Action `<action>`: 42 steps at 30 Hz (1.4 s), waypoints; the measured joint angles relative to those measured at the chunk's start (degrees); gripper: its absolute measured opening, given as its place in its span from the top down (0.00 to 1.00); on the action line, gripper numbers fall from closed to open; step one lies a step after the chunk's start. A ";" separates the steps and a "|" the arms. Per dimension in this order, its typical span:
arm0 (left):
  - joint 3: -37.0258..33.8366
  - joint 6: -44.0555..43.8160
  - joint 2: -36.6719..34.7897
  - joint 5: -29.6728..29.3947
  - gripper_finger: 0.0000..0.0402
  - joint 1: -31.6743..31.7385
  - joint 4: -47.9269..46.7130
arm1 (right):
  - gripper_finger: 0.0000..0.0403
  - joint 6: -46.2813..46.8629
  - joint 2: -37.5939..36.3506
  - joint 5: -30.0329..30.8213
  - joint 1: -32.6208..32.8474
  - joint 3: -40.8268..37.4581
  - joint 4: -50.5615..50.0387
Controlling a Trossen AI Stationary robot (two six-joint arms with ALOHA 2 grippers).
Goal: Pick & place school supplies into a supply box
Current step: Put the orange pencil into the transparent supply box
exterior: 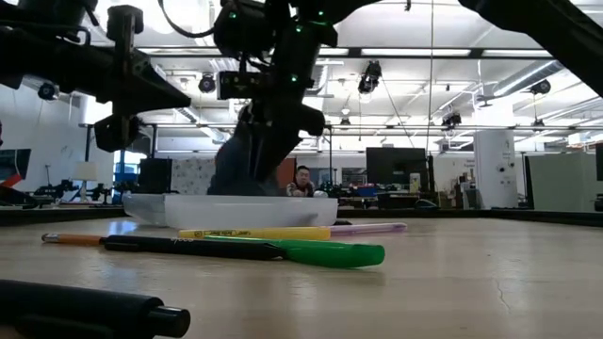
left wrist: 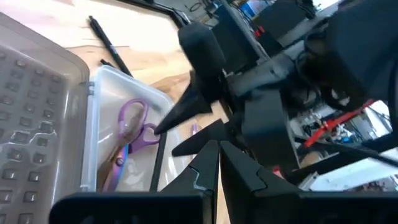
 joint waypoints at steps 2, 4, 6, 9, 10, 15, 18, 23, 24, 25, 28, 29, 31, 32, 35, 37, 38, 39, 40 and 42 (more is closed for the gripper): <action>0.00 1.24 0.00 1.33 1.00 0.00 0.02 | 0.55 3.21 -0.71 0.18 -0.02 0.11 -0.74; 0.04 4.66 0.00 3.66 1.00 -0.02 0.25 | 0.52 6.34 -1.90 0.40 0.02 0.12 -1.39; 0.52 7.96 0.01 6.19 1.00 -0.02 0.13 | 0.51 9.44 -3.26 1.10 0.28 -0.05 -2.02; 2.02 13.41 0.43 7.03 1.00 -0.02 0.16 | 0.50 14.34 -5.46 4.36 0.97 -0.38 -4.13; 2.68 15.17 0.72 7.04 1.00 -0.02 -0.27 | 0.50 16.30 -6.29 5.91 1.27 -0.50 -5.11; 7.28 23.85 4.34 7.78 0.92 -0.02 -8.57 | 0.50 26.74 -9.84 10.69 3.82 -1.52 -12.79; 10.76 25.12 8.45 8.83 0.83 -0.02 -13.80 | 0.50 33.42 -11.76 11.01 6.57 -3.05 -15.86; 16.88 30.25 15.92 15.70 0.73 -0.65 -15.74 | 0.50 42.20 -15.52 15.09 12.51 -8.38 -16.62; 18.23 30.88 17.32 17.05 0.73 -1.38 -16.52 | 0.50 43.90 -16.42 16.19 13.96 -10.01 -16.62; 19.78 31.09 18.87 17.59 0.73 -2.15 -17.77 | 0.50 45.67 -17.22 17.02 15.34 -11.66 -16.93; 24.74 32.81 23.37 17.63 0.74 -4.78 -25.21 | 0.50 51.98 -20.65 18.16 19.55 -17.73 -17.00; 26.49 33.58 24.85 17.19 0.74 -5.80 -28.10 | 0.50 54.81 -21.90 18.18 20.91 -19.90 -16.93; 29.10 34.99 28.25 16.25 0.76 -8.35 -33.84 | 0.50 60.95 -24.61 18.32 23.79 -24.37 -16.54; 30.21 35.87 29.83 15.48 0.76 -9.73 -36.46 | 0.50 63.84 -25.81 18.59 25.20 -26.32 -16.06; 32.04 38.16 34.57 13.49 0.77 -14.11 -41.07 | 0.50 71.90 -28.70 21.73 29.40 -30.96 -15.10; 32.17 38.32 37.16 12.82 0.77 -16.46 -41.09 | 0.50 76.23 -29.79 24.17 31.65 -32.82 -14.32; 31.99 38.29 38.09 12.78 0.77 -17.58 -40.67 | 0.50 77.85 -30.11 25.32 32.43 -33.37 -14.07; 31.78 37.98 38.97 12.67 0.77 -18.48 -40.69 | 0.50 78.97 -30.24 26.13 32.97 -33.84 -13.82; 31.60 37.71 39.86 12.37 0.77 -19.20 -40.90 | 0.50 79.55 -30.24 26.64 33.32 -34.27 -13.46; 31.14 37.55 41.04 12.27 0.77 -20.45 -40.85 | 0.50 80.06 -30.04 27.08 33.64 -34.85 -12.32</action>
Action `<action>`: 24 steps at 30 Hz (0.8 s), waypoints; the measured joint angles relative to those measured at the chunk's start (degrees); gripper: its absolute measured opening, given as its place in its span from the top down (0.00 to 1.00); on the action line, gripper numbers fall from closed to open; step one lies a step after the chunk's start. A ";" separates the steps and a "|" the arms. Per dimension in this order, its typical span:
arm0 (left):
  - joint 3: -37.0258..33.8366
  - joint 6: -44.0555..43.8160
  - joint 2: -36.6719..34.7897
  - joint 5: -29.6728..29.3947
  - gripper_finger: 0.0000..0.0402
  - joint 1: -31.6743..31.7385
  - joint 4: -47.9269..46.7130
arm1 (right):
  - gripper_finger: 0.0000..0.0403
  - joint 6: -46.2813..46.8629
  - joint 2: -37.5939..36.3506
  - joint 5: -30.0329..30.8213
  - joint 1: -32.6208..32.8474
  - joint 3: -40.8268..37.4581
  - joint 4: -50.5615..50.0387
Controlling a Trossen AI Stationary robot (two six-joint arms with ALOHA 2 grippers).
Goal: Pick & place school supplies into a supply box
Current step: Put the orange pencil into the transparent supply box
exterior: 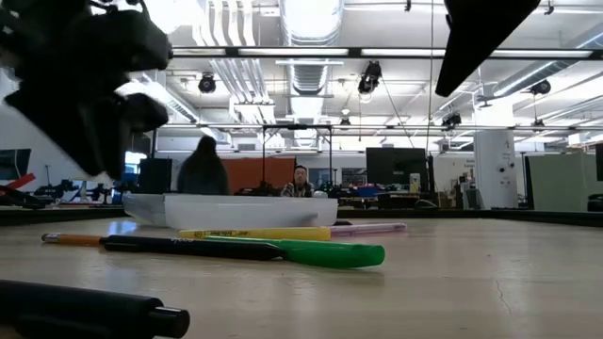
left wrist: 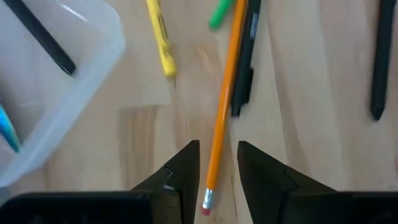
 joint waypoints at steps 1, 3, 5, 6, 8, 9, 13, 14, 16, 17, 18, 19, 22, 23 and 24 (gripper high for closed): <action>-0.15 -0.06 0.56 -0.06 0.77 -0.52 0.00 | 0.50 0.00 0.23 0.06 0.00 -0.15 0.51; -0.15 0.10 1.79 -0.08 0.77 -0.82 0.99 | 0.50 -0.09 0.34 0.12 0.00 -0.47 0.91; -0.18 0.82 3.23 -0.15 0.77 -0.99 1.67 | 0.50 -0.24 0.34 0.34 -0.33 -0.91 1.59; -0.19 1.51 4.08 -0.17 0.77 -0.99 1.71 | 0.50 -0.14 0.34 0.55 -0.47 -1.11 2.20; -0.19 2.49 6.11 -0.20 0.77 -0.99 2.38 | 0.50 0.17 0.37 1.61 -0.80 -1.43 2.20; -0.19 2.64 7.19 -0.19 0.77 -0.99 2.53 | 0.50 0.12 0.37 2.02 -1.00 -1.49 2.27; -0.15 2.88 10.98 0.09 0.77 -1.08 3.19 | 0.50 1.30 0.36 2.27 -1.83 -2.25 2.94; -0.15 2.86 11.65 0.11 0.76 -1.07 3.61 | 0.50 1.85 0.38 2.17 -2.04 -2.47 3.10; -0.04 2.86 12.95 0.09 0.75 -1.05 3.67 | 0.50 2.40 0.39 2.15 -2.27 -2.69 3.27; -0.04 2.87 13.54 0.09 0.75 -1.00 3.69 | 0.50 2.51 0.39 2.12 -2.33 -2.81 3.44; -0.08 2.86 14.13 0.16 0.75 -0.95 3.74 | 0.50 2.53 0.39 1.94 -2.46 -3.00 3.66; -0.08 2.86 14.41 0.20 0.76 -0.96 3.74 | 0.50 2.55 0.39 1.77 -2.57 -3.20 3.73; -0.11 2.87 15.01 0.25 0.81 -0.97 3.77 | 0.50 2.56 0.39 1.72 -2.72 -3.58 3.99; -0.11 2.89 15.02 0.31 0.84 -0.97 3.86 | 0.50 2.55 0.39 1.71 -2.76 -3.70 3.98; -0.11 2.88 15.02 0.33 0.88 -0.97 3.98 | 0.50 2.56 0.39 1.70 -2.78 -3.78 3.97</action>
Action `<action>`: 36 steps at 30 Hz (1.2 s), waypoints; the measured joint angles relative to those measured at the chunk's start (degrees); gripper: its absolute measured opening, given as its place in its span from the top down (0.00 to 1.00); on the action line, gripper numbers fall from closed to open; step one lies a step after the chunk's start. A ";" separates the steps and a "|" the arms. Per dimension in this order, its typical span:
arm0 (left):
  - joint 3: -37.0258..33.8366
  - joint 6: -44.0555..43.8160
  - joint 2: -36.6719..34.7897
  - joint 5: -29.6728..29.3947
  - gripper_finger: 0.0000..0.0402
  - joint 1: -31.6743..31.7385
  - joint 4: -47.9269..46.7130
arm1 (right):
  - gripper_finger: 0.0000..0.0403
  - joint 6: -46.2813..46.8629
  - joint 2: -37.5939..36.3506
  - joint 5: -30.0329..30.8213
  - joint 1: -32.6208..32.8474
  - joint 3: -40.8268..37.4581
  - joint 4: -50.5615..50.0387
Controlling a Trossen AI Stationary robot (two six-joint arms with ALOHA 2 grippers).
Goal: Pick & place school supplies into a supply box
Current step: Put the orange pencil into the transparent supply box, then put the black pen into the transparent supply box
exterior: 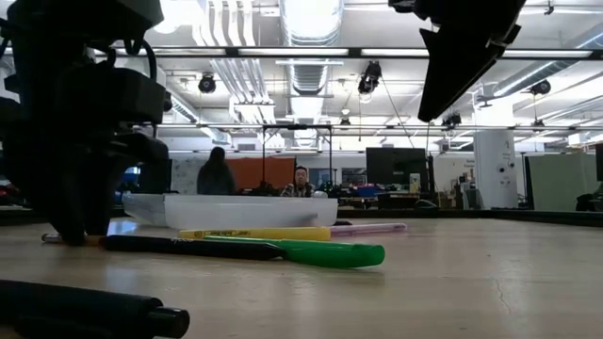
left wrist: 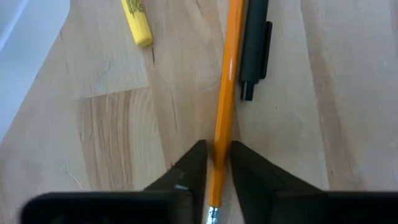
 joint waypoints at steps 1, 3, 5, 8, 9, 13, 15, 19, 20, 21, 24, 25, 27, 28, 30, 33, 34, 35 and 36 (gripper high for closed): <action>0.00 0.01 0.02 0.02 0.92 0.00 0.10 | 0.50 0.00 0.02 -0.02 -0.02 -0.05 0.03; -0.01 -0.01 -0.07 0.47 0.97 0.02 0.11 | 0.50 0.00 0.02 -0.02 -0.02 -0.22 0.05; -0.04 -0.03 -0.06 2.05 0.98 0.34 0.14 | 0.50 0.30 0.02 -0.06 -0.02 -0.28 0.07; -0.04 -2.41 -1.07 3.27 0.99 0.39 0.00 | 0.50 2.23 0.02 -0.07 -0.02 -0.28 0.04; -0.04 -3.85 -1.84 3.87 0.99 0.39 -0.20 | 0.50 2.69 0.02 -0.06 -0.02 -0.25 0.03; -0.53 -12.16 -7.18 7.06 0.99 0.27 -2.70 | 0.50 4.47 0.02 0.12 0.23 -0.15 0.04; -0.46 -17.96 -11.61 7.41 1.00 0.13 -2.12 | 0.50 5.98 0.02 0.83 0.49 -0.20 0.04; -0.44 -31.00 -20.64 5.02 1.00 0.55 -1.14 | 0.50 10.57 0.02 3.88 1.07 -0.22 -0.07; -0.46 -34.62 -22.76 3.02 1.00 0.89 -0.59 | 0.50 12.04 0.02 4.47 1.17 -0.25 -0.07; -0.46 -38.04 -24.84 0.76 1.00 1.40 0.04 | 0.50 13.58 0.02 4.97 1.16 -0.28 -0.11; -0.96 -44.81 -29.07 -5.33 1.00 4.71 2.60 | 0.50 18.17 0.02 6.28 1.14 -0.28 -0.16; -1.35 -45.75 -29.59 -6.03 1.00 6.39 3.77 | 0.50 19.33 0.02 6.32 1.12 -0.28 -0.15; -1.93 -47.62 -29.58 -6.00 1.00 10.24 5.66 | 0.50 20.75 0.02 6.53 1.12 -0.10 -0.16; -2.01 -48.13 -29.06 -5.53 1.00 12.17 6.56 | 0.50 21.07 0.02 6.73 1.12 0.01 -0.13; -2.01 -48.48 -27.14 -3.39 1.00 16.26 7.71 | 0.50 21.56 0.02 7.10 1.13 0.13 -0.13; -2.06 -48.43 -23.15 0.09 1.00 22.00 8.57 | 0.50 22.52 0.02 7.24 1.13 0.15 -0.18; -2.10 -48.42 -22.05 1.03 1.00 23.74 9.36 | 0.50 22.78 0.02 7.33 1.12 0.15 -0.20; -2.10 -48.35 -20.85 1.91 1.00 25.24 10.60 | 0.50 23.15 0.02 7.37 1.14 0.16 -0.20; -2.10 -47.88 -19.74 2.95 1.00 26.64 12.31 | 0.50 23.49 0.02 7.37 1.14 0.17 -0.17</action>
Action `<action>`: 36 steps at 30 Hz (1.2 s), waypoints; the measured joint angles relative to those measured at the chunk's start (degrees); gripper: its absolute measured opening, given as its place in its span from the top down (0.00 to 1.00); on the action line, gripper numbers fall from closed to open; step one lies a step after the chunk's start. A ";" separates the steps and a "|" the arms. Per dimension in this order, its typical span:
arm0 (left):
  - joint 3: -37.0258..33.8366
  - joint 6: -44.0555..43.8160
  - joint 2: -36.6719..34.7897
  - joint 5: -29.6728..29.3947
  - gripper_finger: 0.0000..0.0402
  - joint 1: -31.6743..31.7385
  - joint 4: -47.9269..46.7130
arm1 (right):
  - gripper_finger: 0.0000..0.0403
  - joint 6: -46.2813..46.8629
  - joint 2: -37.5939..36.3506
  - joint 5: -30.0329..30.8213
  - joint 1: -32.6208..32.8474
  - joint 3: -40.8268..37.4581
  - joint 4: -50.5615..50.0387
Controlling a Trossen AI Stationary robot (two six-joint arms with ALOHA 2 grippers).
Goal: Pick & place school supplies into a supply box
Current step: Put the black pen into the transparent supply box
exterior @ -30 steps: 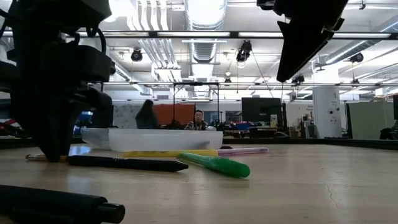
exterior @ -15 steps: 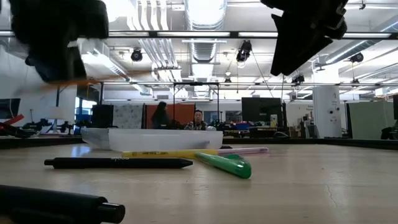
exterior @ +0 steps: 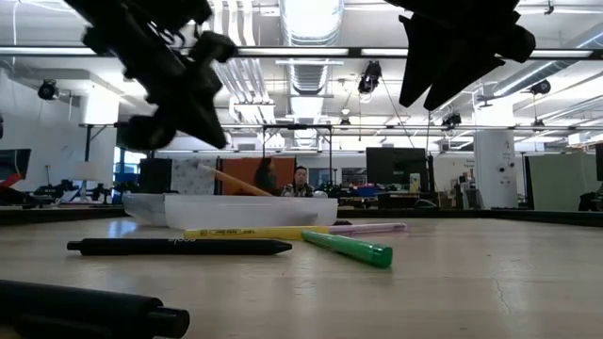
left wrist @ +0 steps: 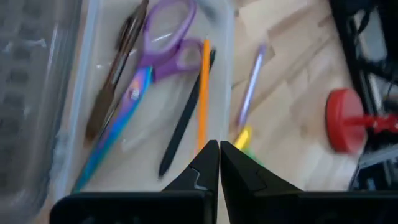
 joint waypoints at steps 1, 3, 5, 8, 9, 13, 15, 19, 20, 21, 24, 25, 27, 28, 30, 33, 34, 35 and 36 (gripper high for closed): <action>0.02 0.55 0.91 1.06 1.00 1.18 1.16 | 0.50 0.37 0.00 0.00 0.00 0.00 0.02; 0.02 0.97 2.51 2.04 1.00 2.96 1.45 | 0.50 1.46 0.00 0.00 0.16 0.00 -0.02; 0.02 2.31 3.13 2.14 1.00 4.07 1.51 | 0.50 1.91 0.00 0.02 0.39 0.00 0.01; 0.02 4.92 2.38 2.20 1.00 4.28 1.69 | 0.50 1.97 0.00 0.01 1.02 0.04 0.02; 0.02 5.24 1.71 2.29 1.00 4.27 1.75 | 0.50 1.95 0.00 0.00 1.17 0.04 -0.09; 0.04 7.46 -0.93 2.30 1.00 4.13 1.73 | 0.50 1.57 0.00 -0.02 1.29 -0.02 -0.76; 0.04 8.57 -2.01 2.30 1.00 4.13 1.58 | 0.50 0.69 0.00 -0.08 0.96 -0.04 -0.74; 0.04 8.90 -4.79 2.32 1.00 4.13 -0.77 | 0.50 0.75 -0.16 -5.15 -2.35 -0.09 -0.72; 0.04 9.20 -5.69 2.32 1.00 4.06 -1.63 | 0.50 0.69 -0.26 -7.65 -3.84 -0.13 -0.74; 0.07 9.93 -6.66 2.25 1.00 3.82 -2.66 | 0.50 0.45 -0.31 -9.89 -5.69 -0.13 -0.67; 0.07 13.17 -9.29 1.82 1.00 2.96 -7.28 | 0.50 -1.42 -0.35 -14.59 -11.77 -0.13 -0.15; 0.07 13.97 -10.02 1.78 1.00 2.70 -8.38 | 0.50 -2.19 -0.35 -15.83 -14.12 -0.12 0.16; 0.00 15.74 -11.55 1.69 1.00 2.19 -10.02 | 0.50 -6.35 -0.36 -18.44 -18.84 -0.06 1.64; -0.21 16.84 -11.96 1.57 1.00 2.03 -10.06 | 0.50 -9.40 -0.37 -19.40 -21.12 0.01 3.30; -0.64 18.13 -12.79 0.50 1.00 1.84 -9.96 | 0.50 -14.44 -0.37 -19.94 -25.42 0.04 6.86; -0.93 18.89 -12.94 -1.66 1.00 1.88 -9.96 | 0.50 -17.96 -0.41 -23.24 -32.11 0.04 12.41; -1.03 19.56 -12.88 -1.73 0.99 1.91 -10.01 | 0.50 -19.15 -0.25 -25.59 -34.44 0.04 14.58; -1.16 20.39 -12.84 -1.76 0.98 1.95 -9.99 | 0.50 -19.88 -0.01 -27.54 -36.82 0.06 16.73; -1.31 21.15 -12.76 -2.00 0.97 1.97 -9.97 | 0.50 -20.60 0.34 -29.36 -39.14 0.07 18.86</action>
